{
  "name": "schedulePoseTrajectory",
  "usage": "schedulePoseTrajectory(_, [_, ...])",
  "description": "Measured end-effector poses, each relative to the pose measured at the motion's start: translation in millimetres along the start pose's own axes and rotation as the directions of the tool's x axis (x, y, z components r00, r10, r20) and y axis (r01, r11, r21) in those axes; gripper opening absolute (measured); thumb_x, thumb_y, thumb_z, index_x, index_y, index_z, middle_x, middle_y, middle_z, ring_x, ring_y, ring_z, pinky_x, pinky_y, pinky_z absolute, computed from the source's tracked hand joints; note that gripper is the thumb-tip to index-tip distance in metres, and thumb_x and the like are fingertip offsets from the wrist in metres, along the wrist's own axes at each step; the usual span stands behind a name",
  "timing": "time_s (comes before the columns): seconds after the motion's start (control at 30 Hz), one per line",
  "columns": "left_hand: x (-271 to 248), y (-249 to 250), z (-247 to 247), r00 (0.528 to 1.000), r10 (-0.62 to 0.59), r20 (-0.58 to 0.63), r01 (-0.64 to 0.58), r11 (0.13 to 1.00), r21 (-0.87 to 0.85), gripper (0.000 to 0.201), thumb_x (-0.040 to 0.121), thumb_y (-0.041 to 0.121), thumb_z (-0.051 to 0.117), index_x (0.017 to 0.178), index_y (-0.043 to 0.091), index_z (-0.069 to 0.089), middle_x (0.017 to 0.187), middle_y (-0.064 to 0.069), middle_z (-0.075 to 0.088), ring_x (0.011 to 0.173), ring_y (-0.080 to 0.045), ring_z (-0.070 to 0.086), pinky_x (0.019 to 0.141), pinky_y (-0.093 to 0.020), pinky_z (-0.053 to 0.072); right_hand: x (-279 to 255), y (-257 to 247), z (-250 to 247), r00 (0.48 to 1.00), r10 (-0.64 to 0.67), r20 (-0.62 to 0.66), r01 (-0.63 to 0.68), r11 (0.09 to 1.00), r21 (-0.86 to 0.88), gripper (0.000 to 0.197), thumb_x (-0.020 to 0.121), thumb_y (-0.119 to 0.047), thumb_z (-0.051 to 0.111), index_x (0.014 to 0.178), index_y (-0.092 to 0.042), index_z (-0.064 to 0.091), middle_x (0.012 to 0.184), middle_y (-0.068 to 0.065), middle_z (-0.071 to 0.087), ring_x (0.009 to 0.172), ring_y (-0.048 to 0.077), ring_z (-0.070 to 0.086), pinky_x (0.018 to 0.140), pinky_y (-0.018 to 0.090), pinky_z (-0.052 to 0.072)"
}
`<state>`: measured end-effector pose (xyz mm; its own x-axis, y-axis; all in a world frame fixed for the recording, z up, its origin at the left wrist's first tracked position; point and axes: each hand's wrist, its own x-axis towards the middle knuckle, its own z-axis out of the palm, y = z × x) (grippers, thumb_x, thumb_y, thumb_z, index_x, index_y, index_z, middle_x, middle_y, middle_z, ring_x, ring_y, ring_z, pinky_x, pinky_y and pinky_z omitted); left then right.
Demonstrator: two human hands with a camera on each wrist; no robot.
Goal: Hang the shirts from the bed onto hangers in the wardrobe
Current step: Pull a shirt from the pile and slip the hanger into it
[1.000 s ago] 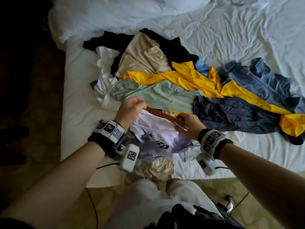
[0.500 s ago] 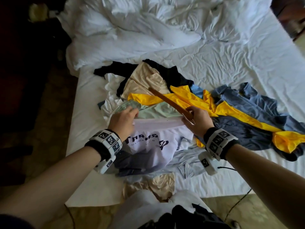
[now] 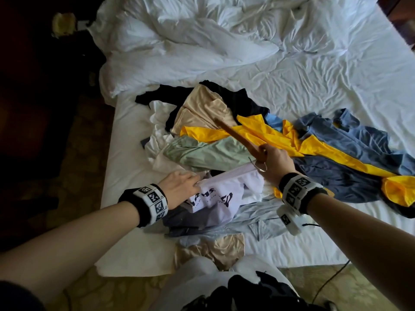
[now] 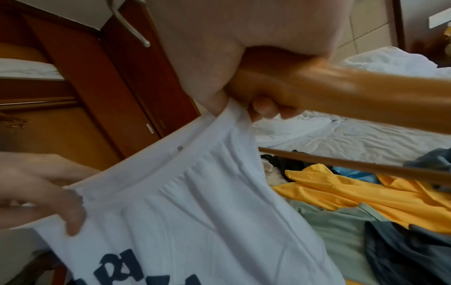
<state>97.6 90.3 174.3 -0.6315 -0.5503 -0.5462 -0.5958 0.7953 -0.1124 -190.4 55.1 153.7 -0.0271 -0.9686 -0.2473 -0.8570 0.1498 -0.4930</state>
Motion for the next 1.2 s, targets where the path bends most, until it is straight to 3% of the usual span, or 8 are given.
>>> schedulePoseTrajectory(0.1, [8, 1, 6, 0.997, -0.072, -0.034, 0.063, 0.972, -0.226, 0.054, 0.083, 0.005, 0.066, 0.132, 0.024, 0.052, 0.15, -0.001, 0.037, 0.13, -0.022, 0.045, 0.1, -0.038, 0.043, -4, -2, 4, 0.973, -0.192, 0.128, 0.19, 0.981, 0.03, 0.033, 0.079, -0.008, 0.068, 0.112, -0.012, 0.066, 0.095, 0.012, 0.069, 0.089, 0.036, 0.064, 0.073, 0.042, 0.052])
schedulePoseTrajectory(0.2, [13, -1, 9, 0.956, -0.285, -0.063, 0.188, 0.765, -0.617, 0.052, 0.082, -0.002, 0.064, 0.127, 0.022, 0.057, 0.129, 0.003, 0.055, 0.108, -0.025, 0.061, 0.083, -0.041, 0.052, -10, 2, 7, 0.96, -0.22, 0.174, 0.228, 0.973, -0.027, 0.032, 0.078, -0.009, 0.065, 0.11, -0.015, 0.066, 0.091, 0.009, 0.069, 0.085, 0.035, 0.065, 0.067, 0.039, 0.051])
schedulePoseTrajectory(0.33, [17, 0, 5, 0.873, -0.488, 0.009, 0.424, 0.75, -0.507, 0.045, 0.088, 0.006, 0.055, 0.131, 0.019, 0.06, 0.126, 0.001, 0.061, 0.104, -0.027, 0.064, 0.083, -0.039, 0.053, -19, 10, 9, 0.964, -0.176, 0.198, 0.201, 0.973, -0.112, 0.025, 0.082, -0.016, 0.064, 0.107, -0.015, 0.064, 0.095, 0.009, 0.066, 0.088, 0.036, 0.063, 0.063, 0.035, 0.044])
schedulePoseTrajectory(0.5, [26, -3, -14, 0.708, -0.706, 0.011, 0.617, 0.611, -0.496, 0.032, 0.089, 0.026, 0.048, 0.079, 0.005, 0.07, 0.085, -0.015, 0.069, 0.081, -0.034, 0.067, 0.069, -0.033, 0.049, -29, 9, 14, 0.969, -0.159, 0.187, 0.188, 0.971, -0.146, 0.022, 0.085, -0.017, 0.056, 0.104, -0.011, 0.063, 0.1, 0.008, 0.06, 0.089, 0.036, 0.061, 0.065, 0.036, 0.044])
schedulePoseTrajectory(0.73, [17, -12, -11, 0.718, -0.696, -0.025, 0.658, 0.689, -0.305, 0.032, 0.092, 0.035, 0.052, 0.081, 0.011, 0.07, 0.085, -0.009, 0.071, 0.085, -0.031, 0.068, 0.073, -0.033, 0.048, -30, 22, 15, 0.981, -0.102, 0.164, 0.113, 0.992, -0.058, 0.025, 0.078, -0.009, 0.066, 0.103, -0.008, 0.063, 0.098, 0.01, 0.058, 0.091, 0.036, 0.059, 0.071, 0.04, 0.049])
schedulePoseTrajectory(0.93, [20, -7, 1, 0.8, -0.6, -0.003, 0.593, 0.792, -0.147, 0.019, 0.095, 0.013, 0.052, 0.096, 0.018, 0.07, 0.097, -0.002, 0.071, 0.095, -0.024, 0.068, 0.082, -0.034, 0.046, -26, 35, 26, 0.976, -0.17, 0.136, 0.163, 0.985, 0.057, 0.015, 0.078, -0.005, 0.068, 0.092, -0.007, 0.065, 0.082, 0.003, 0.054, 0.081, 0.035, 0.06, 0.069, 0.039, 0.048])
schedulePoseTrajectory(1.03, [21, -5, 3, 0.835, -0.551, 0.004, 0.533, 0.805, -0.262, 0.035, 0.091, 0.004, 0.054, 0.121, 0.02, 0.062, 0.111, -0.002, 0.064, 0.104, -0.027, 0.064, 0.082, -0.036, 0.046, -27, 41, 30, 0.985, -0.14, 0.105, 0.127, 0.985, 0.12, 0.009, 0.081, -0.003, 0.065, 0.087, -0.009, 0.068, 0.074, 0.004, 0.06, 0.074, 0.032, 0.06, 0.063, 0.032, 0.045])
schedulePoseTrajectory(1.2, [36, -5, -4, 0.874, -0.477, 0.097, 0.418, 0.633, -0.652, 0.061, 0.08, -0.001, 0.059, 0.138, 0.013, 0.044, 0.131, -0.011, 0.051, 0.115, -0.037, 0.057, 0.094, -0.047, 0.049, -31, 44, 31, 0.992, -0.049, 0.116, 0.005, 0.936, 0.352, 0.004, 0.085, -0.007, 0.07, 0.086, -0.011, 0.07, 0.065, 0.005, 0.061, 0.067, 0.022, 0.056, 0.055, 0.014, 0.036])
